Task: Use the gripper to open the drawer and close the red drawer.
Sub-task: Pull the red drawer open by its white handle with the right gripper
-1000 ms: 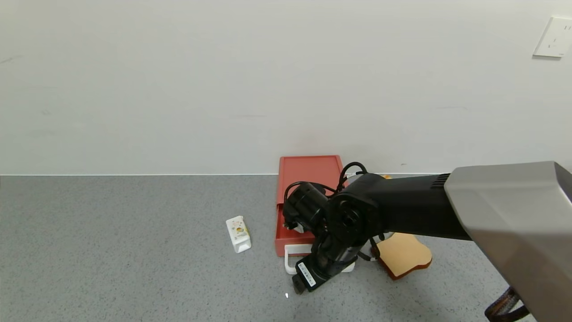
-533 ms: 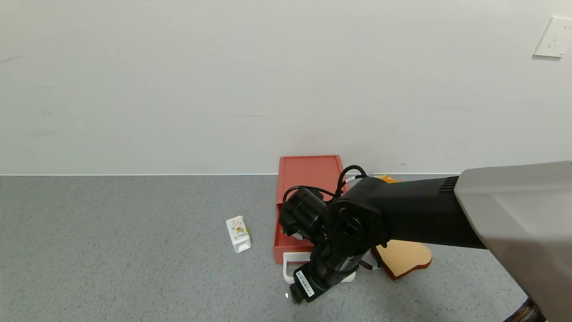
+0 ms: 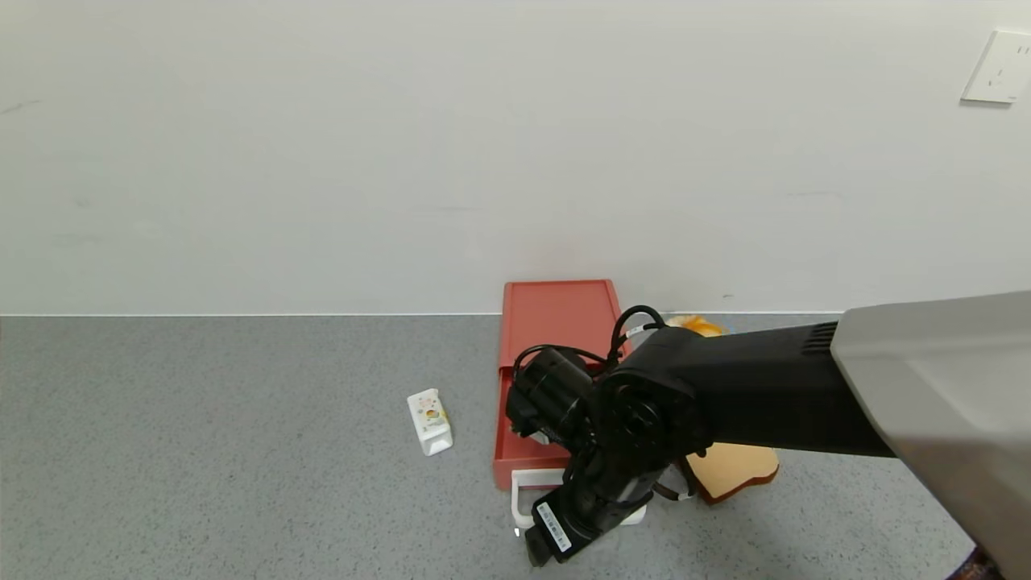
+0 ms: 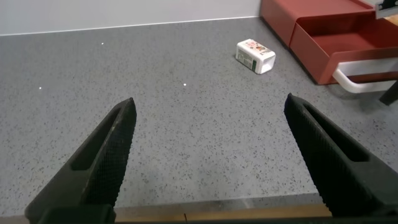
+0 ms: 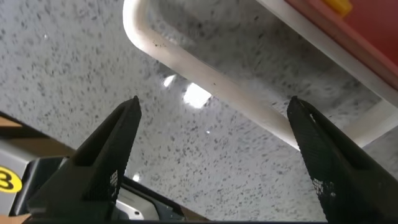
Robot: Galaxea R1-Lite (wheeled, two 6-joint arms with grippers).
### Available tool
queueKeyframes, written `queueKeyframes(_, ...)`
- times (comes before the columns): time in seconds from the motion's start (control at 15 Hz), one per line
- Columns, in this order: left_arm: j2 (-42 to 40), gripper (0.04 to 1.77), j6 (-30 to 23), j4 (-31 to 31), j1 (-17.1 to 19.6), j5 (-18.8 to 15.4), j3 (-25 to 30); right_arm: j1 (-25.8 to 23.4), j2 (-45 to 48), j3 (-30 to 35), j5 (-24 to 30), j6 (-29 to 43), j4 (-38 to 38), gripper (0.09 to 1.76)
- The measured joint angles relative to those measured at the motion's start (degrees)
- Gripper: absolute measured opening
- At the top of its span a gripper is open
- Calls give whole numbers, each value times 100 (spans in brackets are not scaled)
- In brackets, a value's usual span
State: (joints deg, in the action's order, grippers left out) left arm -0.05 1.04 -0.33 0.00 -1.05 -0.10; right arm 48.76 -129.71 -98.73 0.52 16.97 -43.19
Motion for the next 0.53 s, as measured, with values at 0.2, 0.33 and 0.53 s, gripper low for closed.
queueKeyframes(0.2, 0, 172, 0, 0, 0, 0, 0, 51, 79, 102, 32, 2, -5, 171)
queueKeyframes(0.33, 0, 172, 1, 0, 0, 0, 0, 74, 101, 129, 32, 6, 2, 171)
queueKeyframes(0.53, 0, 172, 1, 2, 0, -2, 0, 85, 116, 151, 33, 44, 2, 171)
